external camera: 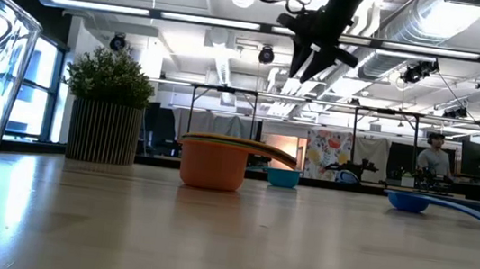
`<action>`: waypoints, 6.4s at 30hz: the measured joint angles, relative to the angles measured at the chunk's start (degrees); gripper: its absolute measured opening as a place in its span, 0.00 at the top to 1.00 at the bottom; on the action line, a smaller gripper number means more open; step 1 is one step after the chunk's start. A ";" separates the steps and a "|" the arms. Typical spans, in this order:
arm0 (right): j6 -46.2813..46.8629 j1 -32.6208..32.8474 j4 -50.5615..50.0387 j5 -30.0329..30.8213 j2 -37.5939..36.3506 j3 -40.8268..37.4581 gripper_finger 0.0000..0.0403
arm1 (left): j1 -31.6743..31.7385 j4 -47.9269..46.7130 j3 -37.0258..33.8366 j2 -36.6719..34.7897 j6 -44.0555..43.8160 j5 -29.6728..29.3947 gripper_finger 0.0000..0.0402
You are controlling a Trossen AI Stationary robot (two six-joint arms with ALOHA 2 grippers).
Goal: Nest measuring cups in basket
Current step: Stack the light blue measuring cup on the yellow measuring cup
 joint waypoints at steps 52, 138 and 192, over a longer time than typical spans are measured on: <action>-18.24 -10.50 -1.94 -12.59 23.60 -0.11 0.61 | 0.04 -0.02 0.00 -0.02 -3.23 -19.21 0.68; -33.06 17.39 -13.14 -23.54 15.28 16.33 1.00 | 0.02 -8.05 -0.01 -0.04 -21.31 -3.67 0.68; -43.47 36.26 3.94 -18.77 16.30 -10.19 1.00 | -21.70 4.37 -0.02 12.16 -55.68 0.57 0.68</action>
